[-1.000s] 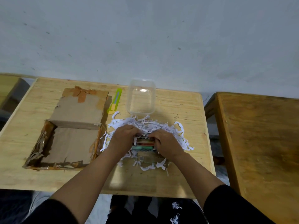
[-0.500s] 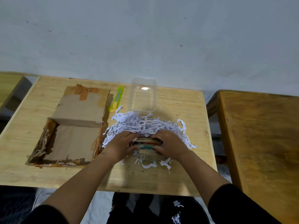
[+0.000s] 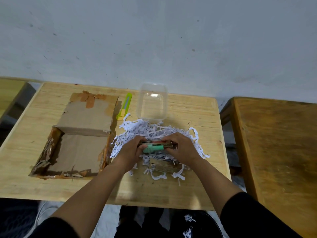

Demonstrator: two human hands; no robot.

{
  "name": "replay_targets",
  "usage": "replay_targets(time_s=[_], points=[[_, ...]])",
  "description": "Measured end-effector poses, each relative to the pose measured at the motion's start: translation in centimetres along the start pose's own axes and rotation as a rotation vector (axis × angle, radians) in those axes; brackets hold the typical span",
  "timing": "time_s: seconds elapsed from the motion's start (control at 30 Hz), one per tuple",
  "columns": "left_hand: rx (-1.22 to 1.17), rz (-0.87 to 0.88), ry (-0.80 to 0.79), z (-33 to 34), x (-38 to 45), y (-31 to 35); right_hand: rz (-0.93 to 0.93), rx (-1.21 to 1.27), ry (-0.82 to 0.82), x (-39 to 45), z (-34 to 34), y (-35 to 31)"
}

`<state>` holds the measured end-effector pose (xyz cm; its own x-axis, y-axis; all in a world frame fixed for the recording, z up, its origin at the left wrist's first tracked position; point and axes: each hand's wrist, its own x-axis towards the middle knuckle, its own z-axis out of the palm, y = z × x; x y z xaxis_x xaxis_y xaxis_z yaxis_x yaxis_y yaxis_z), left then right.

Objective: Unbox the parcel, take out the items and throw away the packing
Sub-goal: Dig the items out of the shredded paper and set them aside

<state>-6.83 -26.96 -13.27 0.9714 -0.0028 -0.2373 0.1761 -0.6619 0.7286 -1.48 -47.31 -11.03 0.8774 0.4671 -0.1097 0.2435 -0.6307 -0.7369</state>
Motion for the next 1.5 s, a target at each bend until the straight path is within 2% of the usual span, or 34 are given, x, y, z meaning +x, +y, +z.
replay_targets(time_s=[0.17, 0.43, 0.53, 0.63, 0.83, 1.07, 1.13, 1.2, 1.3, 1.5], points=[[-0.038, -0.001, -0.014, 0.0, 0.1, 0.1, 0.028, 0.029, 0.038, 0.0, -0.5, -0.2], [0.079, 0.097, 0.02, 0.6, 0.6, -1.0, 0.11, -0.041, 0.002, -0.7, -0.8, -0.9], [0.081, 0.085, 0.0, 0.6, 0.6, -0.7, 0.103, -0.114, 0.088, -1.6, -0.9, -1.9], [0.099, 0.083, -0.035, 0.4, 0.4, -0.3, 0.17, -0.08, 0.191, -2.9, -1.1, -2.7], [0.18, 0.108, -0.09, 0.2, 0.2, -0.2, 0.357, 0.24, 0.458, -5.4, -1.3, -3.8], [0.315, 0.41, -0.017, -0.1, -0.2, 0.6, 0.449, 0.478, 0.74, -5.7, -2.3, -4.2], [0.398, 0.495, 0.023, 0.0, 0.0, 1.0, 0.474, 0.536, 0.791, -5.2, -2.8, -3.5], [0.468, 0.506, 0.076, 0.1, 0.2, 1.5, 0.502, 0.573, 0.83, -4.5, -3.2, -2.7], [0.513, 0.457, 0.108, 0.5, 0.5, 1.4, 0.557, 0.6, 0.861, -3.2, -3.8, -1.4], [0.456, 0.351, 0.041, 1.5, 1.9, -0.3, 0.674, 0.676, 0.858, 0.2, -4.1, 1.7]])
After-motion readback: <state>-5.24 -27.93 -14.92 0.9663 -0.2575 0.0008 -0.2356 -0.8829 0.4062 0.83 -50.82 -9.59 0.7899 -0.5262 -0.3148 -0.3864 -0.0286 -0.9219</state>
